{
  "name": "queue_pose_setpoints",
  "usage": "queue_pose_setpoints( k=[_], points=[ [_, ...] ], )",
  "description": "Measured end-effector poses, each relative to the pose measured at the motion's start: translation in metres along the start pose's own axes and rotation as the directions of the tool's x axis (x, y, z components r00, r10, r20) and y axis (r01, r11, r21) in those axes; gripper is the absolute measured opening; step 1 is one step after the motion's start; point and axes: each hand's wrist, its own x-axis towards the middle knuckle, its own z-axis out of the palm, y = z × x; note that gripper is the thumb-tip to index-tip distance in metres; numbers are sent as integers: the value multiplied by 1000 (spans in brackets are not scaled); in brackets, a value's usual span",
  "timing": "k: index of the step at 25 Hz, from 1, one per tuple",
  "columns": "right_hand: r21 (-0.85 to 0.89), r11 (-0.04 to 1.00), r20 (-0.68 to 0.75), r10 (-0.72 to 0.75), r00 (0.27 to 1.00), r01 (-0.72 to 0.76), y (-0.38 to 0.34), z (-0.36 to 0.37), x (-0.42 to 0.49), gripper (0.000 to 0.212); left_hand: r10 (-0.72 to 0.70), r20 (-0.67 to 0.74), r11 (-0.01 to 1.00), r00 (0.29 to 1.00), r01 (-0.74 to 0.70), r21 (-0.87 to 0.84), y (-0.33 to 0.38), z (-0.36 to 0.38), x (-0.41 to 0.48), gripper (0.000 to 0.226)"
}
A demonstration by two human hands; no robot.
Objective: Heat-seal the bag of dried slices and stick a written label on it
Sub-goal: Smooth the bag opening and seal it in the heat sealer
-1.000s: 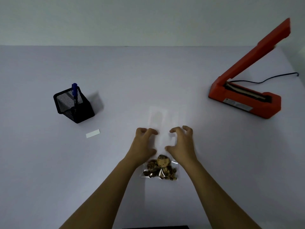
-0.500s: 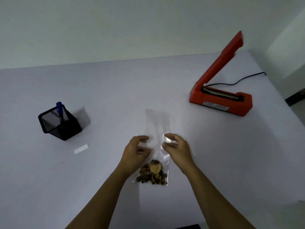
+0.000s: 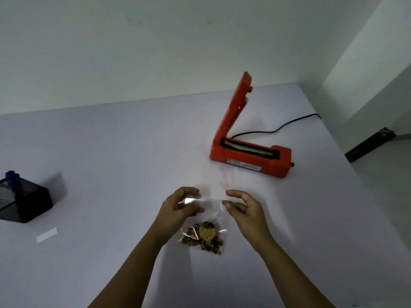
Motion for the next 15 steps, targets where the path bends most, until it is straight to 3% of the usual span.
queue_pose_setpoints(
  k=[2, 6, 9, 15],
  points=[
    [30, 999, -5, 14, 1000, -13, 0, -20, 6, 29, 32, -38, 999, 999, -33, -26, 11, 21, 7, 18],
    [70, 997, -27, 37, 999, -35, -3, -47, 19, 30, -4, -97, 998, 995, -2, -57, 20, 50, 23, 32],
    [108, 994, -73, 43, 996, -35, -2, -61, 29, 27, -53, -92, 994, 994, 44, -99, 24, 66, 36, 14],
    [123, 992, -149, 25, 989, -6, 0, -75, 41, 21, -100, -130, 992, 987, 89, -84, 32, 87, 55, 21]
  ],
)
